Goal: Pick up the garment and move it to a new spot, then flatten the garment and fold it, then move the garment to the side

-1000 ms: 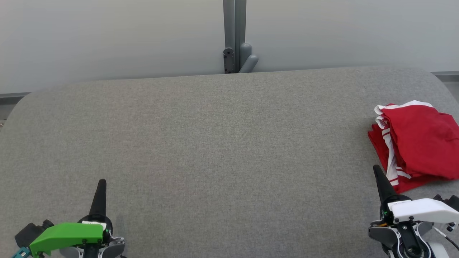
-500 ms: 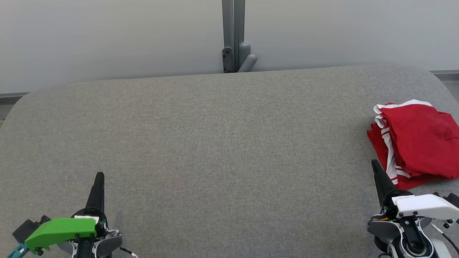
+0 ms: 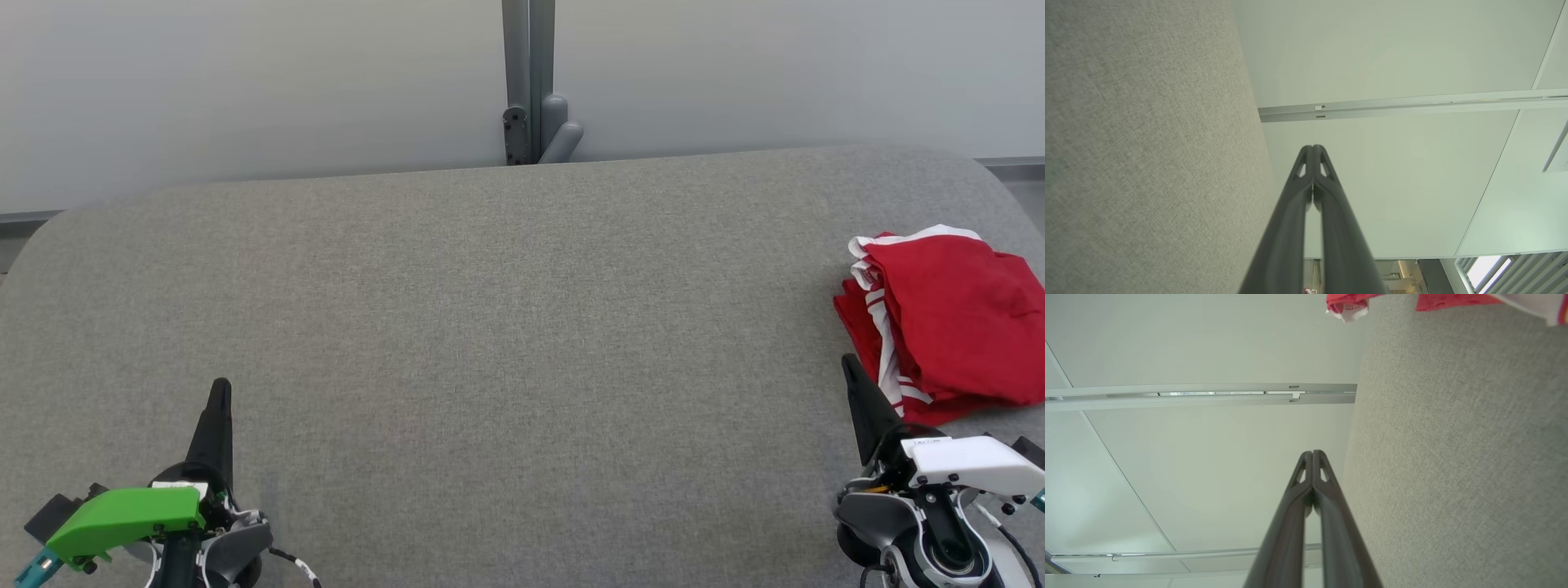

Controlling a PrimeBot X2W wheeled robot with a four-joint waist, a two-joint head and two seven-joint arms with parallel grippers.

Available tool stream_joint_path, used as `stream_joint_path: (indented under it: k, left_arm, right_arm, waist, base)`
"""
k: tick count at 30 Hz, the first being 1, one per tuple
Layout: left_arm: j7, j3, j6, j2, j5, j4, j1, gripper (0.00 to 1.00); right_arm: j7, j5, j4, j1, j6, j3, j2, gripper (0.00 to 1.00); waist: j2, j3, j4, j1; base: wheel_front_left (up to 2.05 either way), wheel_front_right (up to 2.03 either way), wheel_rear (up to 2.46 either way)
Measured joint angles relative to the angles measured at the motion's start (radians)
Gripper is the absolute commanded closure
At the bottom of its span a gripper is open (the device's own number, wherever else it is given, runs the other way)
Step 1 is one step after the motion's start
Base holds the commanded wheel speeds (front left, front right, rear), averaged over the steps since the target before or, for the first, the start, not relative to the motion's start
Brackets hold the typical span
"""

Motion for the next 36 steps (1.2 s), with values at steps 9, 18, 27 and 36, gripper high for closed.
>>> stream_joint_path:
  k: [9, 18, 27, 36]
  left_arm:
    - [0.011, 0.005, -0.002, 0.000, -0.037, 0.000, -0.008, 1.00]
    - [0.012, 0.006, -0.002, -0.001, -0.037, 0.000, -0.008, 1.00]
    - [0.012, 0.007, -0.002, -0.001, -0.037, 0.000, -0.008, 1.00]
    - [0.012, 0.009, -0.002, -0.002, -0.037, 0.000, -0.008, 1.00]
  right_arm:
    - [0.008, 0.038, 0.001, -0.006, 0.000, 0.001, 0.000, 1.00]
    - [0.008, 0.038, 0.001, -0.006, 0.000, 0.001, 0.000, 1.00]
    - [0.008, 0.038, 0.001, -0.007, 0.000, 0.001, -0.001, 1.00]
    - [0.008, 0.038, 0.001, -0.007, 0.000, 0.001, -0.001, 1.00]
  waist:
    - [0.0000, 0.001, -0.001, 0.0000]
    - [0.0000, 0.001, -0.001, 0.0000]
    - [0.0000, 0.001, -0.001, 0.0000]
    - [0.0000, 0.001, -0.001, 0.0000]
  base:
    - [0.00, 0.00, 0.00]
    - [0.00, 0.00, 0.00]
    - [0.00, 0.00, 0.00]
    - [0.00, 0.00, 0.00]
